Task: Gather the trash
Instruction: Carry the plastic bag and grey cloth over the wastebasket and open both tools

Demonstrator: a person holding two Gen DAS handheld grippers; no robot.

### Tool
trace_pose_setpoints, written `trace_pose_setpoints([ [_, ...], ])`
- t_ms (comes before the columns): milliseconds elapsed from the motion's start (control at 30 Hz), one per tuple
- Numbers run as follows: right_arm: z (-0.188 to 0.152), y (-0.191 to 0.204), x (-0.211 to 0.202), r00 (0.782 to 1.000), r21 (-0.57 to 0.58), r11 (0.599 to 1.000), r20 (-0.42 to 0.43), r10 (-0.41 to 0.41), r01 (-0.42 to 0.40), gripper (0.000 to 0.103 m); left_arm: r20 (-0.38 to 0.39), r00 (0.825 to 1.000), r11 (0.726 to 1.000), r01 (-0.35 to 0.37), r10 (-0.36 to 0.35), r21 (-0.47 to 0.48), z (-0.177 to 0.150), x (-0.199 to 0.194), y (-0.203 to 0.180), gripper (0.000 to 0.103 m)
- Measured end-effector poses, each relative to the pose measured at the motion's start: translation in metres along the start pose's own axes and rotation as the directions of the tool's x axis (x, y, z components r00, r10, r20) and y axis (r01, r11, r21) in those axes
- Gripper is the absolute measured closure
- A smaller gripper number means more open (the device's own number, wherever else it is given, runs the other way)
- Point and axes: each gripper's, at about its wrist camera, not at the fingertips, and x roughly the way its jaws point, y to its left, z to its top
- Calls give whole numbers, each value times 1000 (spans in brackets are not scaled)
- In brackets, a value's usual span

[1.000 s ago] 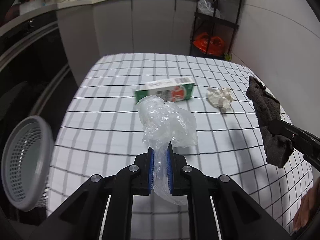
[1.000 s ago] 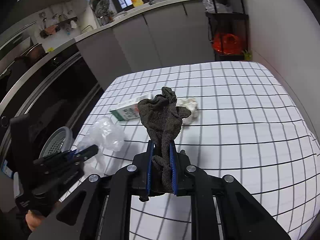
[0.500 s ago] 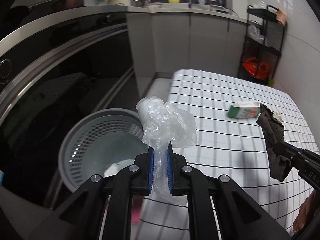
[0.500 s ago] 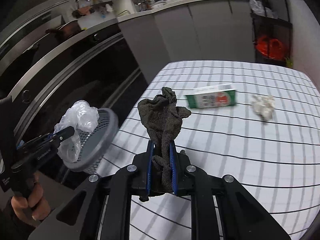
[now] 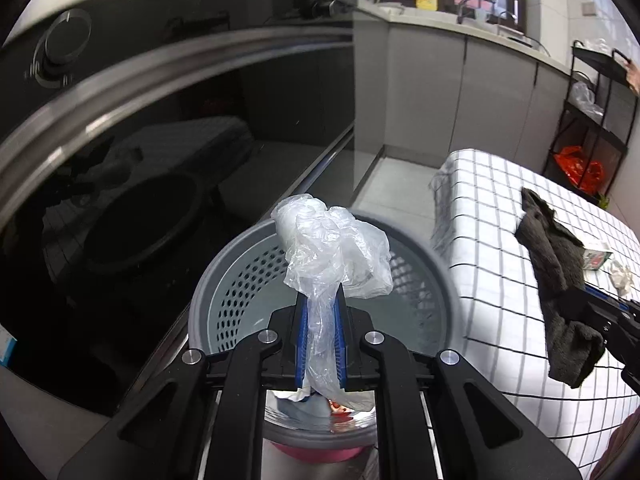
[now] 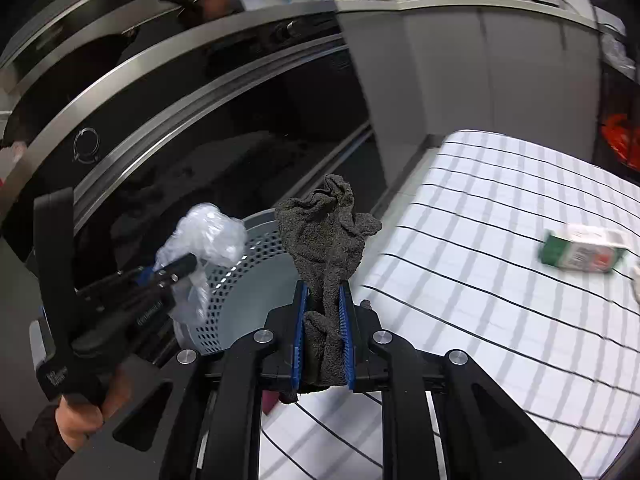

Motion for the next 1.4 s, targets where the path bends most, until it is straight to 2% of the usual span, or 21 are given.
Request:
trace_pose_setpoints([
  [300, 13, 22, 63, 997, -45, 998, -76, 35, -38, 88, -23, 1000, 1000, -4, 3, -19, 0, 25, 18, 91],
  [500, 16, 22, 81, 992, -54, 997, -117, 39, -45, 88, -56, 998, 998, -3, 0, -57, 3, 36, 26, 91],
  [700, 20, 26, 94, 990, -66, 997, -134, 36, -45, 87, -65, 998, 999, -8, 4, -52, 4, 41, 30, 91],
  [967, 24, 26, 96, 990, -59, 996, -131, 51, -59, 87, -91, 996, 997, 3, -11, -80, 4, 44, 40, 90],
  [1067, 27, 26, 96, 991, -54, 997, -121, 54, -61, 82, -100, 995, 996, -1, -8, -86, 4, 45, 42, 81],
  [1100, 27, 25, 96, 991, -49, 997, -117, 58, -64, 80, -101, 995, 996, -4, -5, -88, 4, 45, 42, 74],
  [1133, 27, 24, 96, 991, -45, 997, -116, 63, -68, 74, -99, 995, 996, -8, -1, -91, 4, 44, 43, 63],
  [1167, 27, 24, 95, 992, -41, 997, -108, 64, -68, 70, -94, 996, 996, -13, 4, -93, 3, 43, 44, 57],
  [1200, 27, 23, 94, 993, -40, 997, -102, 62, -67, 69, -84, 996, 995, -18, 10, -95, 4, 42, 44, 46],
  [1233, 27, 23, 94, 993, -41, 997, -101, 63, -67, 69, -75, 997, 995, -21, 14, -96, 3, 40, 44, 43],
  [1400, 26, 21, 93, 993, -38, 997, -101, 58, -62, 69, -76, 997, 996, -25, 19, -91, 2, 40, 43, 43],
])
